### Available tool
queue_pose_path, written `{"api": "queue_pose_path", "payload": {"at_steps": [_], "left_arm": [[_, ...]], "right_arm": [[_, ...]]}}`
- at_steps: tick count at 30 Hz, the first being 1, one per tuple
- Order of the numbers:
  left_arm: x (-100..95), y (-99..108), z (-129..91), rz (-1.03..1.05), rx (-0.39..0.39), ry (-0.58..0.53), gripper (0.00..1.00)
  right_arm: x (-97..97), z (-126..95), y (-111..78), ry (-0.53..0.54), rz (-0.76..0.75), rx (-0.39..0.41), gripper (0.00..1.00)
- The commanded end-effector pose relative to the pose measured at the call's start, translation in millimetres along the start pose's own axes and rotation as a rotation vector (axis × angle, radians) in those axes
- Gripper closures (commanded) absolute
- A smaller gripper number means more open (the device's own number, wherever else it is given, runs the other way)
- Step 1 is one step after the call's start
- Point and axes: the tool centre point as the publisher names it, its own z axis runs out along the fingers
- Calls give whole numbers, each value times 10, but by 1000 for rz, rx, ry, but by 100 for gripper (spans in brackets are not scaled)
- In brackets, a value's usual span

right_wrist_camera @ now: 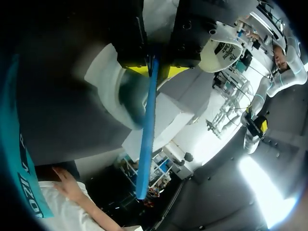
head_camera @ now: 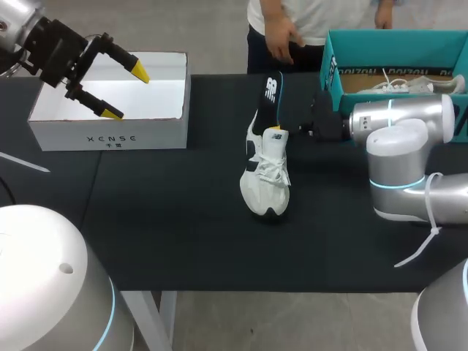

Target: Take the shoe out of the shoebox, open the shoe tongue, remove and reinsert the insole, then place the shoe into the shoebox

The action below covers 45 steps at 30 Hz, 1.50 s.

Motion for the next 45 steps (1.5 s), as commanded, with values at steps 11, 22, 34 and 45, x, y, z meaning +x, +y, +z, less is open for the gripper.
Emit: {"api": "queue_pose_path", "payload": {"at_steps": [11, 22, 34, 45], "left_arm": [[-3, 5, -4, 0, 0, 4, 0], [-3, 5, -4, 0, 0, 4, 0], [-3, 5, -4, 0, 0, 4, 0], [-3, 5, -4, 0, 0, 4, 0]], "right_arm": [[-90, 16, 340, -18, -42, 8, 85], [19, 42, 76, 7, -12, 30, 100], [-40, 48, 130, 0, -8, 43, 68], [-124, 62, 409, -12, -46, 32, 87]]}}
